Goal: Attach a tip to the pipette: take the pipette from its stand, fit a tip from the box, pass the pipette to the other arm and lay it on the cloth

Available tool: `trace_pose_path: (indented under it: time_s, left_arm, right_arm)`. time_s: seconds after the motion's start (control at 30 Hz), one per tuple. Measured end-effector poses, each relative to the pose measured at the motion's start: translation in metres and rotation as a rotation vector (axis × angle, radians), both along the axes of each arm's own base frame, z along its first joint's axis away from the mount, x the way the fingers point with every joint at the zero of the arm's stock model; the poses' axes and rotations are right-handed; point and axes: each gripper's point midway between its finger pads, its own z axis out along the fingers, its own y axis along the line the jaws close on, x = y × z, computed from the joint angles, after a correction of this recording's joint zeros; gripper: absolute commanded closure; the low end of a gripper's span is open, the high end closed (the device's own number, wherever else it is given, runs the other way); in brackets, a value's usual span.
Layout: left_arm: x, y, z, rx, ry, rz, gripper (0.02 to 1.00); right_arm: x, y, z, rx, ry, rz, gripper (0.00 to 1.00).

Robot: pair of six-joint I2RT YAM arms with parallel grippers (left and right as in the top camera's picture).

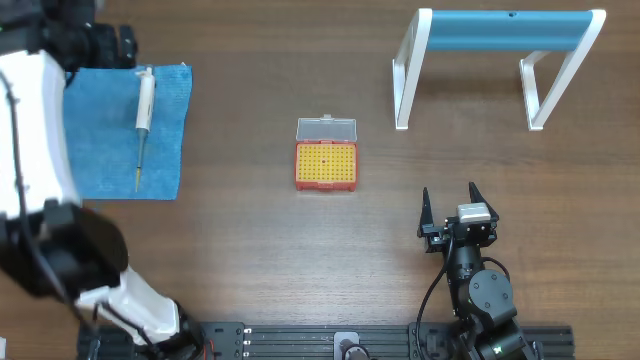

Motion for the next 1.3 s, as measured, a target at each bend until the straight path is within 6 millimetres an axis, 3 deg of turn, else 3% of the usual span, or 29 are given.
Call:
trace_pose_path:
  time_s: [0.07, 0.13, 0.2, 0.27, 0.4, 0.5, 0.67, 0.7, 0.73, 0.8, 0.83, 0.93, 1.0, 1.13, 1.2, 1.3]
  left_arm:
    - [-0.025, -0.008, 0.046, 0.016, -0.070, 0.009, 0.020]
    - [-0.073, -0.024, 0.094, 0.018, -0.117, 0.021, 0.020]
    - [-0.123, -0.041, 0.116, 0.009, -0.109, 0.022, 0.020]
    - [-0.159, -0.053, 0.147, 0.033, -0.186, 0.021, 0.020]
    - [-0.255, -0.087, 0.218, 0.111, -0.459, 0.007, 0.020]
    - [-0.322, -0.109, 0.249, 0.167, -0.642, 0.000, 0.020]
    - [-0.390, -0.138, 0.264, 0.190, -0.833, -0.083, 0.020]
    - [-0.388, -0.140, 0.273, 0.194, -0.900, -0.112, 0.023]
    - [-0.373, -0.148, 0.266, 0.163, -0.970, -0.204, 0.020]
    - [-0.345, -0.148, 0.262, 0.179, -1.101, -0.230, 0.020]
    - [-0.322, -0.148, 0.231, 0.172, -1.192, -0.240, 0.020]
    - [-0.299, -0.150, 0.186, 0.110, -1.328, -0.237, 0.020]
    - [-0.273, -0.153, 0.126, 0.031, -1.302, -0.240, 0.020]
    - [-0.250, -0.144, 0.070, -0.044, -1.296, -0.143, 0.020]
    - [-0.245, -0.141, 0.059, -0.059, -1.291, -0.117, 0.020]
    - [-0.234, -0.137, 0.018, -0.120, -1.233, -0.076, 0.020]
  right_arm:
    - [0.000, 0.000, 0.000, 0.000, 0.000, 0.000, 0.235]
    - [0.000, 0.000, 0.000, 0.000, 0.000, 0.000, 0.240]
    - [0.000, 0.000, 0.000, 0.000, 0.000, 0.000, 0.240]
    - [0.000, 0.000, 0.000, 0.000, 0.000, 0.000, 0.240]
    - [0.000, 0.000, 0.000, 0.000, 0.000, 0.000, 0.240]
    - [0.000, 0.000, 0.000, 0.000, 0.000, 0.000, 0.240]
    - [0.000, 0.000, 0.000, 0.000, 0.000, 0.000, 0.240]
    - [0.000, 0.000, 0.000, 0.000, 0.000, 0.000, 0.240]
    - [0.000, 0.000, 0.000, 0.000, 0.000, 0.001, 0.240]
    - [0.000, 0.000, 0.001, 0.000, -0.001, 0.000, 0.237]
    - [0.000, 0.000, 0.000, -0.001, 0.002, 0.000, 0.240]
    - [0.000, 0.000, 0.000, -0.001, 0.002, 0.000, 0.237]
    - [0.000, 0.000, 0.000, -0.001, 0.002, 0.000, 0.237]
    - [0.000, 0.000, 0.000, -0.001, 0.002, 0.000, 0.240]
    - [0.000, 0.000, 0.000, -0.001, 0.002, 0.000, 0.240]
    - [0.000, 0.000, 0.000, -0.001, 0.002, 0.000, 0.240]
